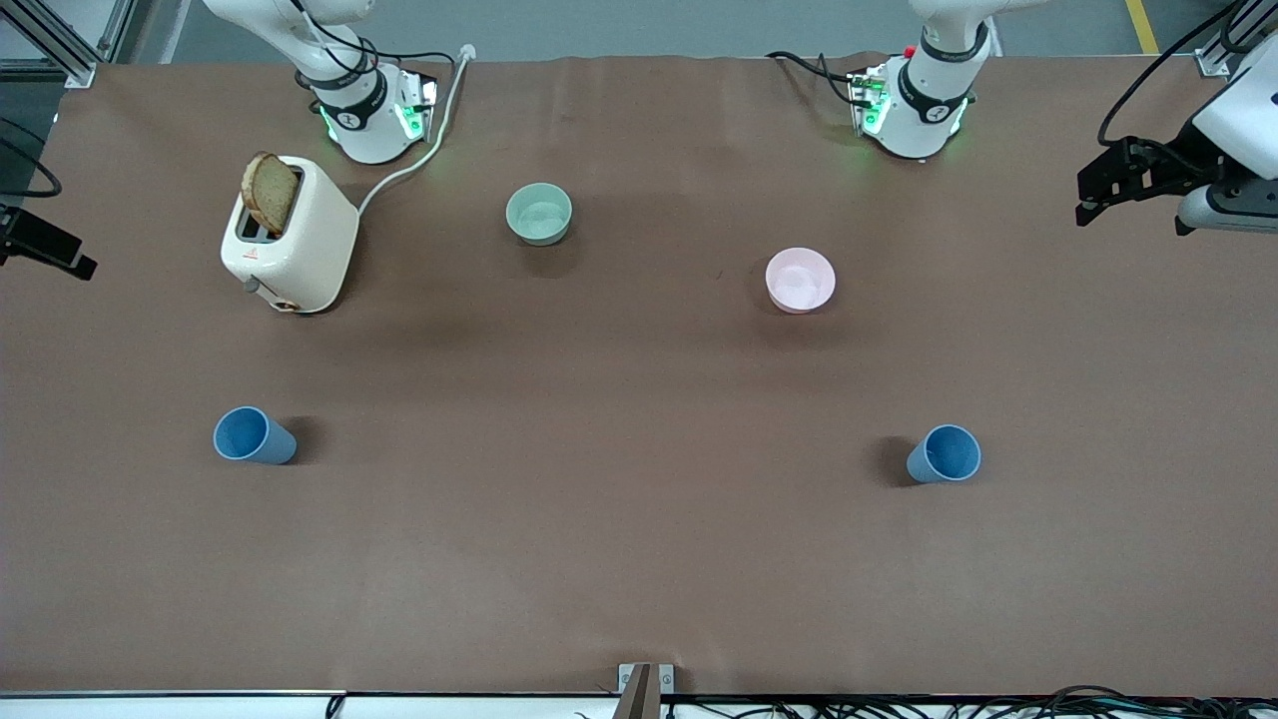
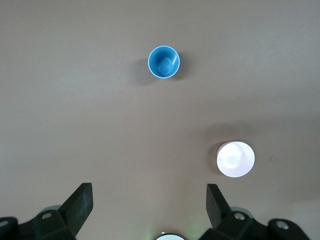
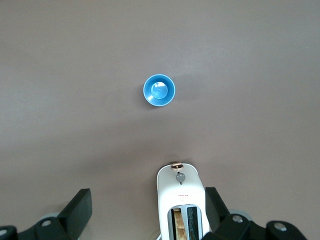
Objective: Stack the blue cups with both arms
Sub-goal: 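Reach both grippers down to the blue cups beside each arm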
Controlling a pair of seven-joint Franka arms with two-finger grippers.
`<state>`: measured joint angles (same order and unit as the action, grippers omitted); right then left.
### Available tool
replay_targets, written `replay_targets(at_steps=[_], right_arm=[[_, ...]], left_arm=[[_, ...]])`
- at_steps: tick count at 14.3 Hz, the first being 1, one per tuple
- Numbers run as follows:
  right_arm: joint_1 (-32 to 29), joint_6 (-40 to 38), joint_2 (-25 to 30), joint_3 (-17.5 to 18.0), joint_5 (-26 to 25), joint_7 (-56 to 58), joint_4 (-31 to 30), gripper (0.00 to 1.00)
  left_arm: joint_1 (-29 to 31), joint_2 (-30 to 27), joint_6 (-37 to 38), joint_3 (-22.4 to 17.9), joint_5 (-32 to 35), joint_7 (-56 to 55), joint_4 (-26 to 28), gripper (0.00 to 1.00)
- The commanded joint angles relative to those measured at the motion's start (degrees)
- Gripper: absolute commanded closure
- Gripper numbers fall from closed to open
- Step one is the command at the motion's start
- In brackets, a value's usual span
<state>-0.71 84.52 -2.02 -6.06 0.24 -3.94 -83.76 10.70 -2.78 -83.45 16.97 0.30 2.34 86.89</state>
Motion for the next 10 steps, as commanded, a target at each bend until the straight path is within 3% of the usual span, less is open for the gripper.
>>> replay_targets(at_steps=[1,5,7,10], right_arm=[[0.01,0.56,1.59,0.44,-1.04,-0.36,-1.67,0.00],[-0.08,0.38,1.59,0.44,-0.77,-0.45,-1.67,0.00],[-0.08,0.12,1.50,0.44,-0.68,0.16,-1.67,0.00],[-0.61,-0.23,-0.25,0.26,-0.68,0.34,-1.67,0.00]], left_arm=[[0.28,0.41,0.04,0.08,0.05,0.03,-1.20,0.00],[0.37,2.25,-2.23,-0.01,0.14,0.29,-2.59,0.00],[0.37,6.37,-3.64,-0.01,0.22,0.21,-4.70,0.00],[0.81,10.68,-10.92,-0.01,2.93,0.03,-4.27,0.00]])
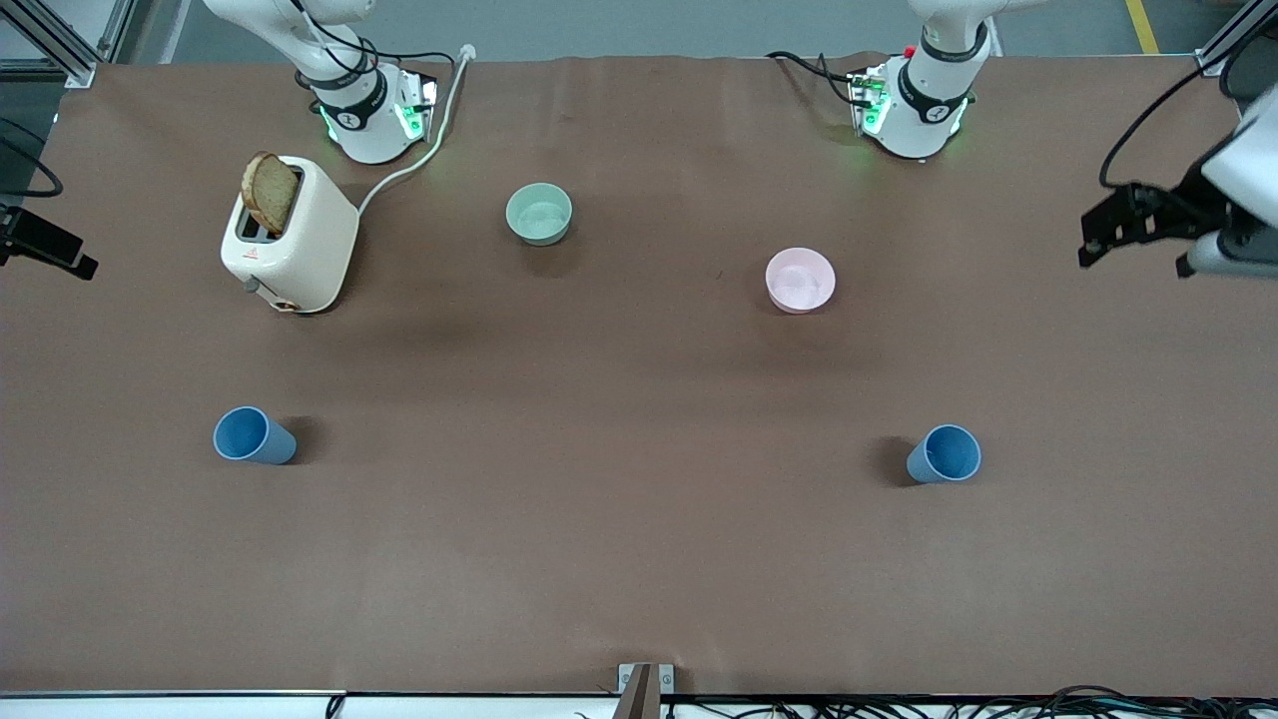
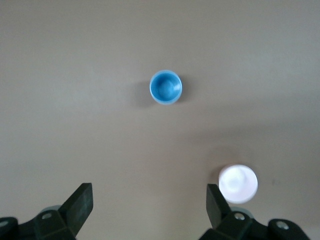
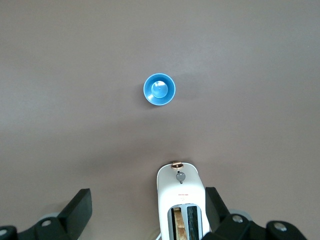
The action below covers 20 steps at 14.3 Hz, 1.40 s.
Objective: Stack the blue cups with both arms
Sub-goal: 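Reach both grippers down to the blue cups beside each arm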
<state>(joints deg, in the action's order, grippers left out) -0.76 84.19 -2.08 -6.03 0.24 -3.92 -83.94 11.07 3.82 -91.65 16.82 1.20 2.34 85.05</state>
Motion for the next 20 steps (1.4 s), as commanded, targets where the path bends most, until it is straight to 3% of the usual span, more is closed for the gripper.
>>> replay_targets(at_steps=[1,5,10,13,18,20], right_arm=[[-0.73,1.23,-1.42,0.23,-0.68,0.40,-2.01,0.00],[-1.79,15.26,-12.31,0.23,-0.68,1.54,-2.54,0.00],[-2.76,39.96,-19.35,0.14,-0.68,8.83,-15.09,0.00],[-4.68,44.02,-23.40,0.23,-0.68,13.65,-16.34,0.00],[-4.87,51.67,-23.49,0.23,-0.60,17.11,-23.27,0.00],[-4.78,53.27,-24.54,0.32,0.28,16.84,-23.90,0.00]], left_arm=[[0.97,5.74,-4.22,0.14,3.09,0.03,-2.26,0.00],[1.33,12.69,-9.84,0.14,3.72,-0.32,-0.95,0.00],[1.24,19.80,-23.81,0.14,3.98,-4.61,6.52,0.00],[1.32,24.56,-26.55,0.14,4.07,-5.24,6.70,0.00],[1.41,28.69,-27.17,0.14,5.39,-5.15,7.67,0.01],[1.41,30.18,-27.78,0.14,5.39,-5.15,7.50,0.14]])
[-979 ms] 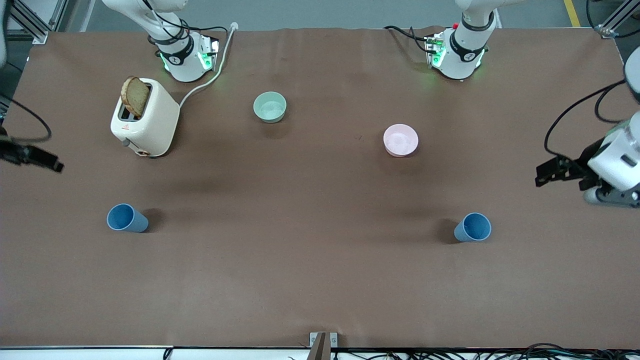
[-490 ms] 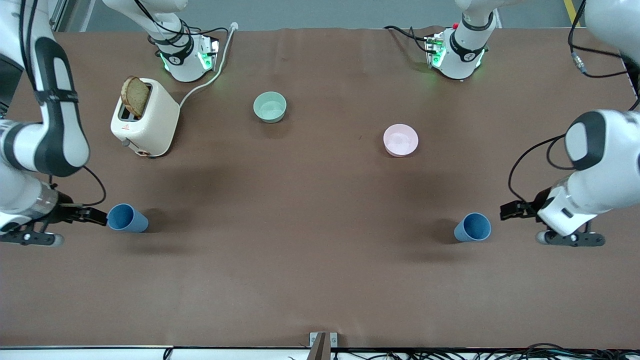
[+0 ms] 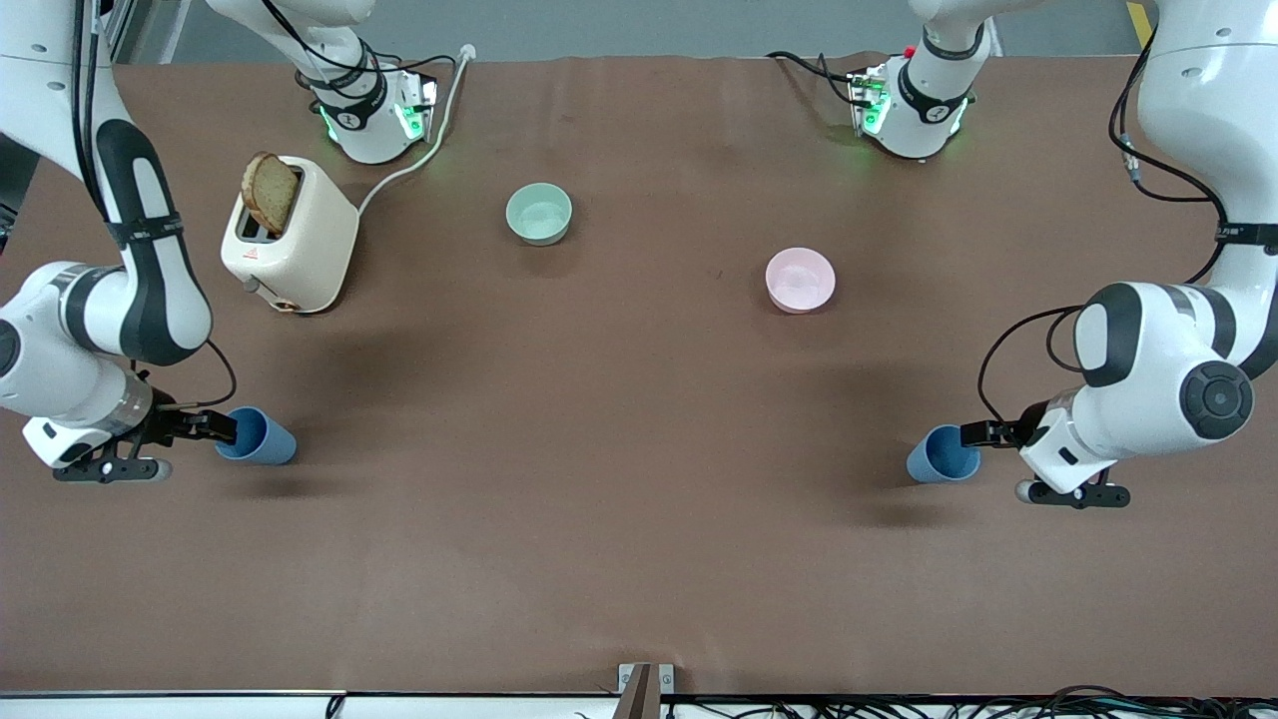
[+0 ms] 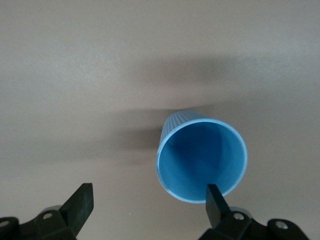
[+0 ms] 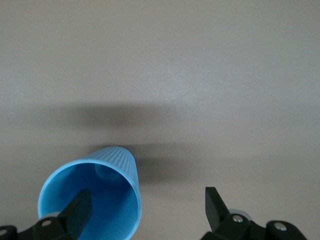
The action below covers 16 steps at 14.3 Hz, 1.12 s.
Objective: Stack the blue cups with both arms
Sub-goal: 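Close the left gripper and the right gripper on the blue cups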
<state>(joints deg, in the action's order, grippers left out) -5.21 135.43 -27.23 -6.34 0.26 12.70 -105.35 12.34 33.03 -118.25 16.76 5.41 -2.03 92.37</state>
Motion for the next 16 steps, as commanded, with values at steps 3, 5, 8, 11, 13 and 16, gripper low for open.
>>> replay_targets(at_steps=[3,5,8,11,13,16], right_arm=[[-0.06,2.12,-1.24,0.62,3.69,0.40,-2.50,0.15],[-0.06,2.03,-1.42,0.62,3.78,0.31,-2.23,0.46],[-0.06,2.73,-1.60,0.71,5.44,0.31,-2.14,0.98],[-0.41,2.39,-1.51,0.54,6.15,3.63,-0.92,1.00],[-1.03,-1.20,-1.25,0.45,6.24,5.50,1.89,1.00],[-0.85,-11.21,-0.55,0.53,6.68,5.15,8.82,1.00]], left_arm=[[0.05,3.26,-2.94,0.20,1.27,-0.78,0.09,0.41],[-0.03,3.71,-2.95,0.20,1.18,-0.69,0.18,0.59],[0.14,4.15,-3.03,0.29,1.18,0.27,0.09,0.95],[-0.74,3.63,-2.86,0.47,1.18,-0.78,0.09,1.00],[-1.26,1.09,-1.20,1.95,0.92,-1.13,0.09,1.00],[-1.27,-0.68,2.94,11.41,0.39,-11.97,-0.35,1.00]])
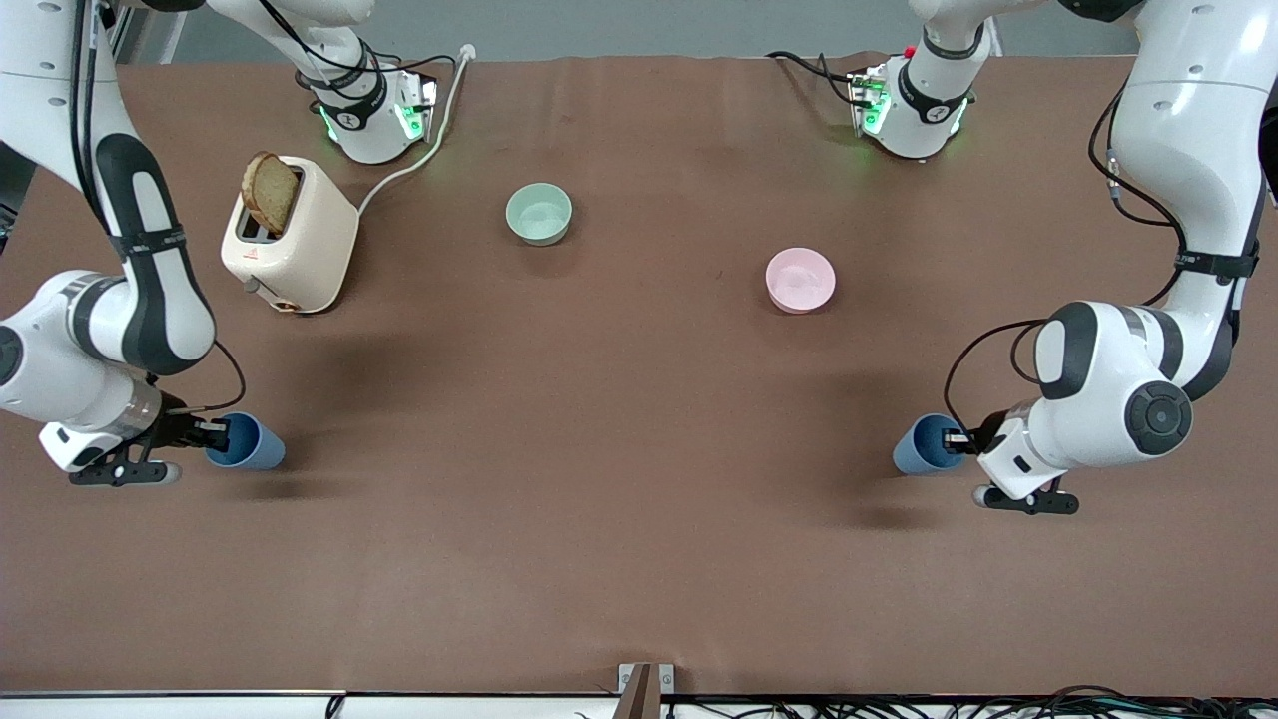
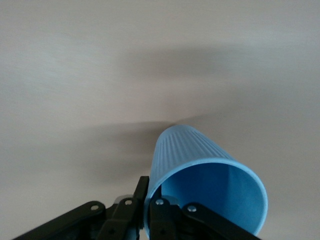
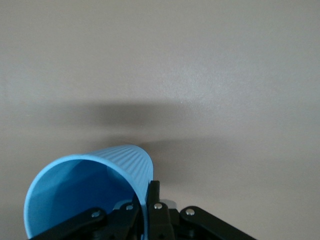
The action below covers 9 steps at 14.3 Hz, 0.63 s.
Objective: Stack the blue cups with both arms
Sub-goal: 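Carry the cup with the left gripper toward the table middle while the right gripper lifts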
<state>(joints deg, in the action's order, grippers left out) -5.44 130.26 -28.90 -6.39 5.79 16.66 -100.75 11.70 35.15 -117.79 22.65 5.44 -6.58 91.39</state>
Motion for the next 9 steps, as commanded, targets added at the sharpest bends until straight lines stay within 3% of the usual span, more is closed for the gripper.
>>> replay_targets(at_steps=[1,3,6,9], right_arm=[[-0.54,-9.64,1.12,0.50,2.11,1.18,7.47,1.00],[-0.36,-15.71,1.12,0.50,4.75,-1.17,12.93,1.00],[0.95,-19.15,2.08,0.76,4.67,-8.19,18.12,1.00],[4.72,-22.15,3.92,0.85,4.76,-20.04,20.59,1.00]], left_arm=[[-1.15,-2.72,2.48,8.96,0.62,-14.88,0.64,1.00],[-5.00,-2.28,1.87,12.76,1.15,-25.89,0.29,1.00],[-16.41,0.43,1.08,11.99,1.24,-39.08,-2.52,1.00],[-23.02,4.21,-4.27,11.37,4.48,-48.15,-3.49,1.00]])
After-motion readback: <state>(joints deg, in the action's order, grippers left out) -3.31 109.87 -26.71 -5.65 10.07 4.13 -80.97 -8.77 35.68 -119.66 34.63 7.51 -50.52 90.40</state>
